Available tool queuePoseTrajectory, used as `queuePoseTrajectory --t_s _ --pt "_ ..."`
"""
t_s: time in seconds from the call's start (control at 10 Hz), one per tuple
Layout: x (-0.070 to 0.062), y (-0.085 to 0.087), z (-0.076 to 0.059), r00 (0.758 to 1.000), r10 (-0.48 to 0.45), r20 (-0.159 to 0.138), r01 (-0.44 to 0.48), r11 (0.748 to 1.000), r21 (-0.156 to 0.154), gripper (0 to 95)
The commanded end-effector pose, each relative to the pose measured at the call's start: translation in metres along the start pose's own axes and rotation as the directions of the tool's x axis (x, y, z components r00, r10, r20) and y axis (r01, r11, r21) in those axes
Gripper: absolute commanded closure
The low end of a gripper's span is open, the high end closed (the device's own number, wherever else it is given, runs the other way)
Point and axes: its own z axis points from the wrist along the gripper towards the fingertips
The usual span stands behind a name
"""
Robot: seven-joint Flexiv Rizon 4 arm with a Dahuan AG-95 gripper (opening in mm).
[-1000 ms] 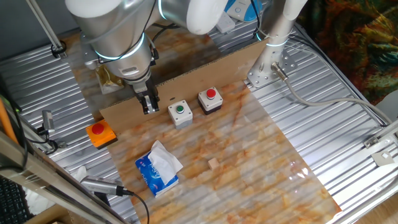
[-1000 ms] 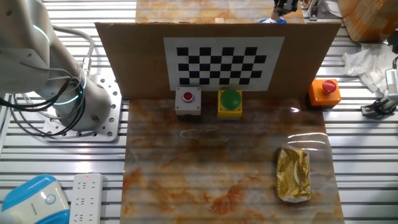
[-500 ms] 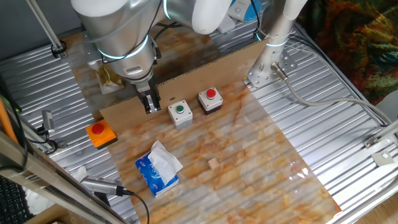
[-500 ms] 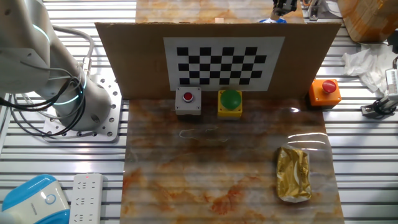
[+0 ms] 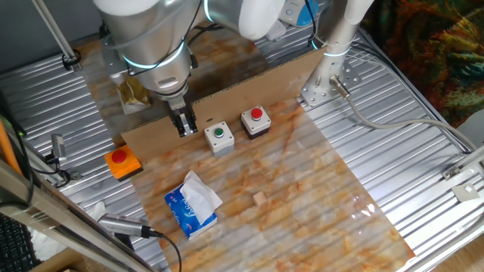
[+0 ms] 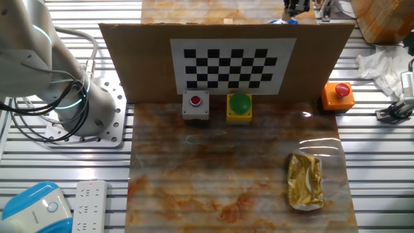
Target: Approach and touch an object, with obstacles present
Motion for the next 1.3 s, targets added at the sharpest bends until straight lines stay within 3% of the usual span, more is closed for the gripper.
queuePoseTrajectory --t_s 0.1,0.7,1.3 --pt "0.0009 -0.0004 0.0001 1.0 -0.002 0.022 0.003 1.0 -0.022 95.0" --pt "0.0009 -0.0004 0.0001 0.993 -0.012 0.115 0.014 1.0 -0.016 95.0" --pt "0.0009 -0.0004 0.0001 0.991 0.031 0.13 -0.03 1.0 -0.008 95.0"
